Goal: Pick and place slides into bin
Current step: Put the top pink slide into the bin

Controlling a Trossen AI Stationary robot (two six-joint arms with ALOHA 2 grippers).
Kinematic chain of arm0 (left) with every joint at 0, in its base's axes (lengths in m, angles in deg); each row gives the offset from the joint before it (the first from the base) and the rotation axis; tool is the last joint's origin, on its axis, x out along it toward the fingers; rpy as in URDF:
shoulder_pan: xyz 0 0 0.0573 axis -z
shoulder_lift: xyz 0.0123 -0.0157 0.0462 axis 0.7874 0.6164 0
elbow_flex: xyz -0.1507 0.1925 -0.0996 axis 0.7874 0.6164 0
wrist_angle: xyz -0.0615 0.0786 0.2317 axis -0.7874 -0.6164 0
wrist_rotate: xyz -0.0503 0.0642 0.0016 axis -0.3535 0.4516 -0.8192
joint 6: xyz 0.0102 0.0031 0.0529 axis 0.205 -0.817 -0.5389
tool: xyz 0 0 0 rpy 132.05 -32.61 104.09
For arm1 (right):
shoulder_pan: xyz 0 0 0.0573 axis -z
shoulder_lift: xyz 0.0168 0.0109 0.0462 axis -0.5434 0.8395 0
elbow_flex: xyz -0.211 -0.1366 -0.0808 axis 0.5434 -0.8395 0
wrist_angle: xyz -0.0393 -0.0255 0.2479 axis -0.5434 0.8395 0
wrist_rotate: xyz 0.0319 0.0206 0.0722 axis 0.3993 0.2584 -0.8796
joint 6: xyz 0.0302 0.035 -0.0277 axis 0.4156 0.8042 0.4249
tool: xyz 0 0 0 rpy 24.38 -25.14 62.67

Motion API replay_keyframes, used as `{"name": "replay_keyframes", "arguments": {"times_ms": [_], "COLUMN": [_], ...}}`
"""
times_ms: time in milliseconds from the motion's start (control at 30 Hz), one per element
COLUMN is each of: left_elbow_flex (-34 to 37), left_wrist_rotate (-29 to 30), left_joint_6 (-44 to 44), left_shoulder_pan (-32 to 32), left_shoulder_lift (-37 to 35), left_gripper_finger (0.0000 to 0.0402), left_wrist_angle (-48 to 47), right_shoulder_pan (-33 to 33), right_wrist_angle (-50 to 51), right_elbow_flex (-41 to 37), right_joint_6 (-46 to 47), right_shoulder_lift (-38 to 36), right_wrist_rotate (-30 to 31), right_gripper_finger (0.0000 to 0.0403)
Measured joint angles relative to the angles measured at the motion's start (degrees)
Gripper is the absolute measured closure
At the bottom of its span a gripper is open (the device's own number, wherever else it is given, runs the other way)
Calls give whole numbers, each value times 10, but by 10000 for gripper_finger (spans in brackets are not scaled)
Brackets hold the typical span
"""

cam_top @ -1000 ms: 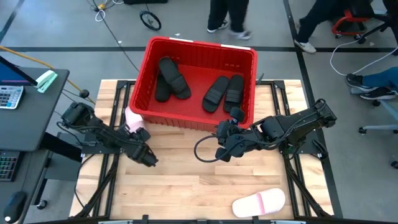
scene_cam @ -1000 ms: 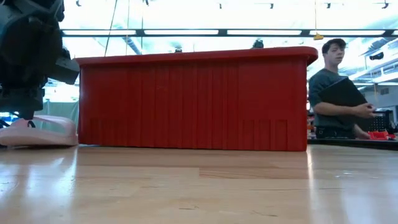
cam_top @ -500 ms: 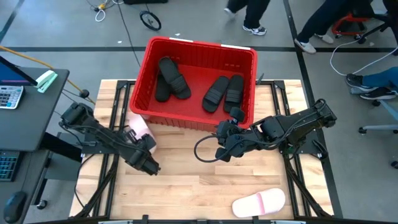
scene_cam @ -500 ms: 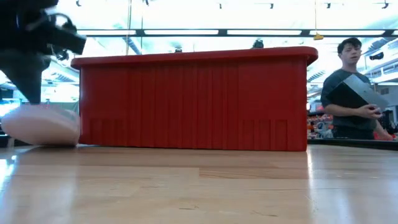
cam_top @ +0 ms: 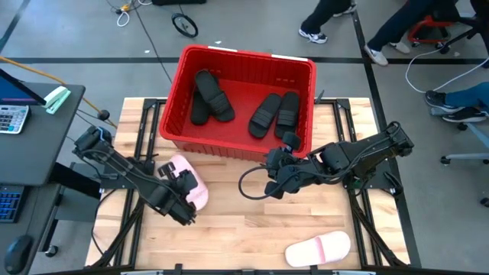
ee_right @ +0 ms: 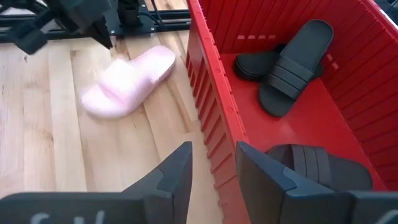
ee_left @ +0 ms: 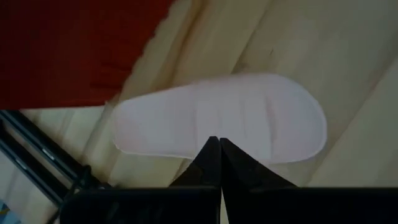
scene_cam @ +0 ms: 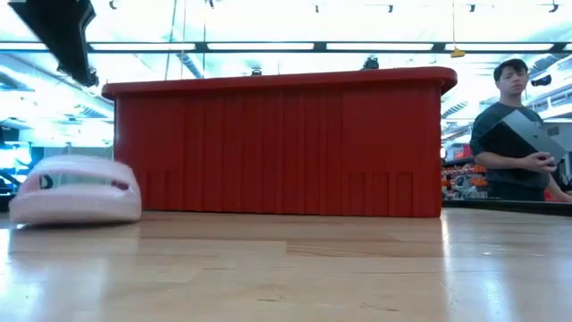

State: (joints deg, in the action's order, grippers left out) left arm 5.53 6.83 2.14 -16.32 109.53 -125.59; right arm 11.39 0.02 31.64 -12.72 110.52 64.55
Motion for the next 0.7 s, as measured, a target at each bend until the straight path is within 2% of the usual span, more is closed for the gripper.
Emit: {"name": "replay_keyframes", "arguments": {"times_ms": [100, 233, 367, 433, 533, 700], "left_elbow_flex": [-25, -31, -8, 5, 19, 36], "left_wrist_rotate": [22, 22, -16, -28, -40, -44], "left_joint_6": [0, -17, -91, -114, -102, -96], "left_shoulder_pan": [6, 6, 5, 6, 6, 6], "left_shoulder_lift": [0, 0, 0, 0, 0, 0], "left_gripper_finger": [401, 401, 385, 367, 328, 246], "left_wrist_angle": [-15, -17, -16, -15, 4, 111], "right_shoulder_pan": [0, 0, 0, 0, -1, -4], "right_wrist_angle": [0, 0, 0, 1, 1, 1], "right_elbow_flex": [0, 0, 0, 0, 0, 0], "right_joint_6": [0, 0, 0, 0, 0, 0], "right_shoulder_lift": [0, 0, 0, 0, 0, 0], "right_wrist_rotate": [0, 0, -1, -6, -9, -10], "right_gripper_finger": [275, 275, 275, 275, 275, 275]}}
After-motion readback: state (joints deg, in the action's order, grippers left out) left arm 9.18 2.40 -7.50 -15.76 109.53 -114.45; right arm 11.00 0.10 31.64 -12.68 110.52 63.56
